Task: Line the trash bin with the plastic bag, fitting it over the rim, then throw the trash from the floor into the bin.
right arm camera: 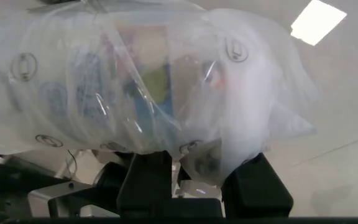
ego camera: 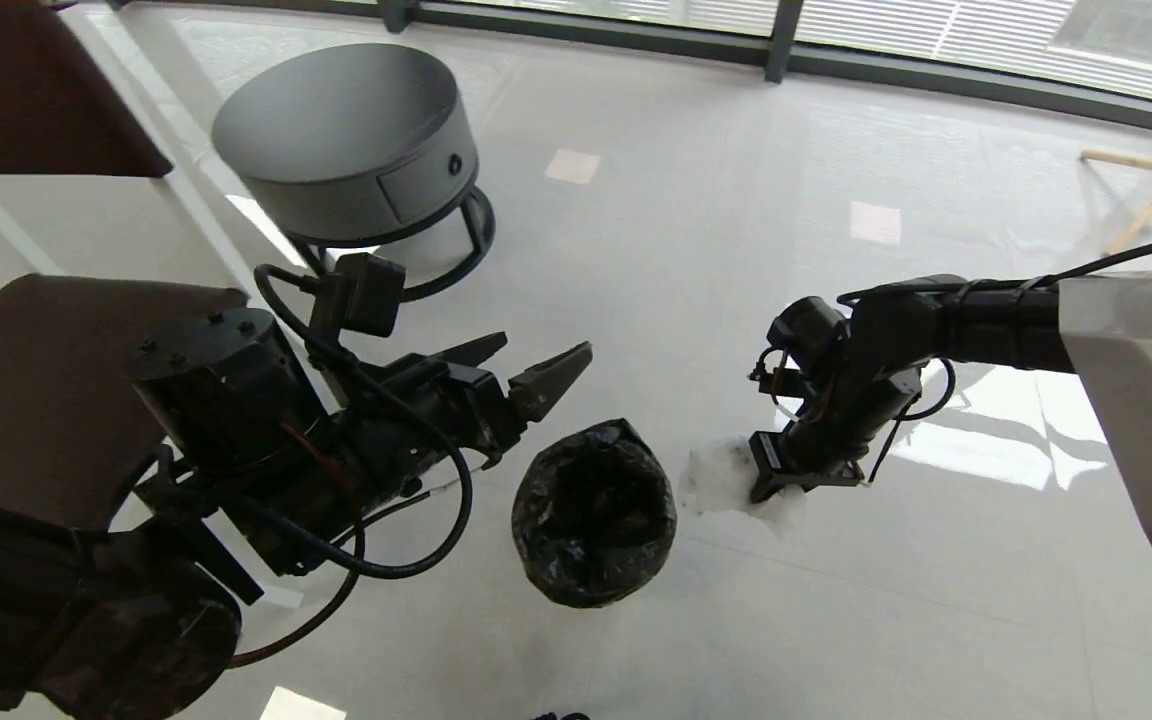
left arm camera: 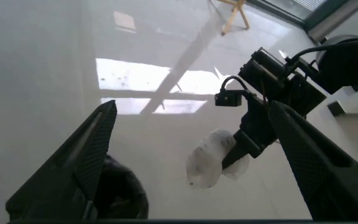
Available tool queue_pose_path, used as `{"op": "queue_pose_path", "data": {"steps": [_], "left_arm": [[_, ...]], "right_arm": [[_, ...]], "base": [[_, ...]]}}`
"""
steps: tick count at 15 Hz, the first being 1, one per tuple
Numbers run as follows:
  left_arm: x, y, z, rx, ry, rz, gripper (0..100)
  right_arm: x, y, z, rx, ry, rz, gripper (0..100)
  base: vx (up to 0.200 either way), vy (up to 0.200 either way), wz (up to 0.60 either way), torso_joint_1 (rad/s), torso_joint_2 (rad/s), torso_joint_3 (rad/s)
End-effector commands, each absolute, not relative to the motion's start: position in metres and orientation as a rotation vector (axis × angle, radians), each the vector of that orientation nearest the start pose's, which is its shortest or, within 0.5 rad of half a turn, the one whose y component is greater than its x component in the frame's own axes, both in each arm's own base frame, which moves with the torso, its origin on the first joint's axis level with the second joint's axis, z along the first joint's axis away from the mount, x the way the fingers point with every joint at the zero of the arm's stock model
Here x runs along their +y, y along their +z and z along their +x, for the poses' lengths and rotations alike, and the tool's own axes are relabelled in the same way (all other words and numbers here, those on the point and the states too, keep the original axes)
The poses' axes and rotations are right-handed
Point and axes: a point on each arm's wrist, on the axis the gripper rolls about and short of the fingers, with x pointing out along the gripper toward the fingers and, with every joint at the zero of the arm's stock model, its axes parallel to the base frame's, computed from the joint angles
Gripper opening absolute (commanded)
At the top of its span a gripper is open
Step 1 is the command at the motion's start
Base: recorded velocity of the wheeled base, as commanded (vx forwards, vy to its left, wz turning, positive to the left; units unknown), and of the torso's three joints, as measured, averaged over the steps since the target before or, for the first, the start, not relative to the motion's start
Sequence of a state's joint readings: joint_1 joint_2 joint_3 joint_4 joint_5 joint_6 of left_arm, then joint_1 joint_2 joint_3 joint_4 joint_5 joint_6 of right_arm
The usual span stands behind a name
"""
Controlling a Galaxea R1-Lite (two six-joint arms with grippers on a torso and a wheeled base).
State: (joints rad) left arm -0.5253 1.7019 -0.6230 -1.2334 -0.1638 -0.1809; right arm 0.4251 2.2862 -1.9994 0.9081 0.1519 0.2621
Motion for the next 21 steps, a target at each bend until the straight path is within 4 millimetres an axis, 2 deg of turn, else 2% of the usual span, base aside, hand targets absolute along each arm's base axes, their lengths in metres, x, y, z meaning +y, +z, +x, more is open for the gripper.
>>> {"op": "queue_pose_path", "data": {"steps": [1,3,11,17,19,21], "left_arm": [[-0.149,0.194,0.249,-0.091,-0.701,-0.202,100],[-0.149,0.194,0.249,-0.091,-0.701,-0.202,100],[-0.149,0.193,0.249,-0.088,-0.703,-0.201,100],[-0.149,0.193,0.249,-0.085,-0.702,-0.2,100],[-0.149,0.193,0.249,-0.085,-0.702,-0.2,100],[-0.149,0.192,0.249,-0.082,-0.702,-0.2,100]], "right_arm": [[0.18,0.149,0.385,1.266,0.346,0.055,0],[0.18,0.145,0.387,1.275,0.344,0.055,0],[0.182,0.145,0.386,1.281,0.362,0.066,0],[0.185,0.146,0.384,1.282,0.39,0.075,0],[0.19,0.149,0.383,1.256,0.407,0.074,0],[0.196,0.163,0.382,1.17,0.44,0.076,0]], "base": [[0.0,0.0,0.6,0.036,-0.04,-0.041],[0.0,0.0,0.6,0.002,-0.03,-0.014],[0.0,0.0,0.0,-0.003,0.01,0.007],[0.0,0.0,0.0,-0.099,0.36,0.246],[0.0,0.0,0.0,-0.039,0.16,0.1],[0.0,0.0,0.0,-0.009,0.03,0.016]]}}
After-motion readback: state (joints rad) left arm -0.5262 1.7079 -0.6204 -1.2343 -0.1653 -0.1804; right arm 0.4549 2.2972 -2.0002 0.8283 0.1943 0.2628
